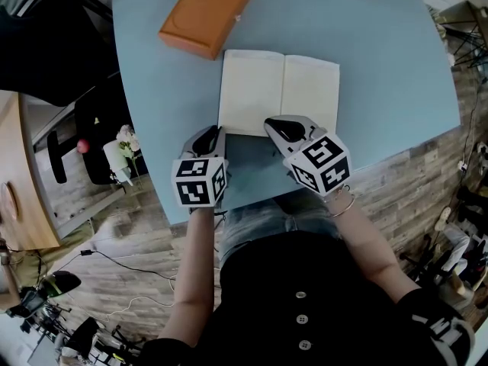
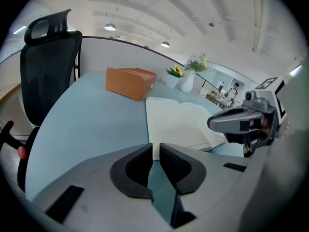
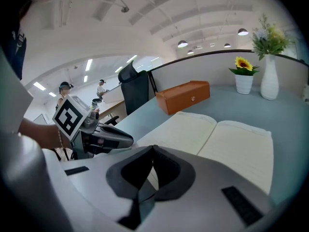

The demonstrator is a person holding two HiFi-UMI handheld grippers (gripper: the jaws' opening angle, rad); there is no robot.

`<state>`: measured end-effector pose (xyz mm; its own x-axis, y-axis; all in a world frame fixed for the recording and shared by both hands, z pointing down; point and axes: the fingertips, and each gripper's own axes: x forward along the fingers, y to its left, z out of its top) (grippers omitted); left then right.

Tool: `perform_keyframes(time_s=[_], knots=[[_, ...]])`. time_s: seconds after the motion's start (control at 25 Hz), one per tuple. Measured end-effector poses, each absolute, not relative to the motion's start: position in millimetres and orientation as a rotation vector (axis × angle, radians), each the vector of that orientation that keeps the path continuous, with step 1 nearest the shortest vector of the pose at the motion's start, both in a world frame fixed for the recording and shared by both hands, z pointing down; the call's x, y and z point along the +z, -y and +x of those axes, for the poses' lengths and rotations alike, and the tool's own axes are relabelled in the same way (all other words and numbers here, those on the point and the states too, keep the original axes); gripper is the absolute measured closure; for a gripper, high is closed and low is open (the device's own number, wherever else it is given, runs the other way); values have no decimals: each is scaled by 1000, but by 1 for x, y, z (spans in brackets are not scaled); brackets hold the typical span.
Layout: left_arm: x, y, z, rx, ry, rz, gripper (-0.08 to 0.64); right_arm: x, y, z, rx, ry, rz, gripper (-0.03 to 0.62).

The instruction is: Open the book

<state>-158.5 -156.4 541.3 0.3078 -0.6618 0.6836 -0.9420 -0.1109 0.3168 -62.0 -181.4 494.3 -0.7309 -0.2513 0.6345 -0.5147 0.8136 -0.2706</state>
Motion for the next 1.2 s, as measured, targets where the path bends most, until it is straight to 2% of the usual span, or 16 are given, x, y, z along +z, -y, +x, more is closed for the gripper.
perform_keyframes(time_s=[0.44, 1.2], knots=[[513, 166, -155, 419, 1447, 1946, 532, 477, 188, -52, 544, 2429, 649, 591], [417, 190, -97, 324, 1286, 2316, 535, 405, 202, -27, 475, 2571, 829, 591]])
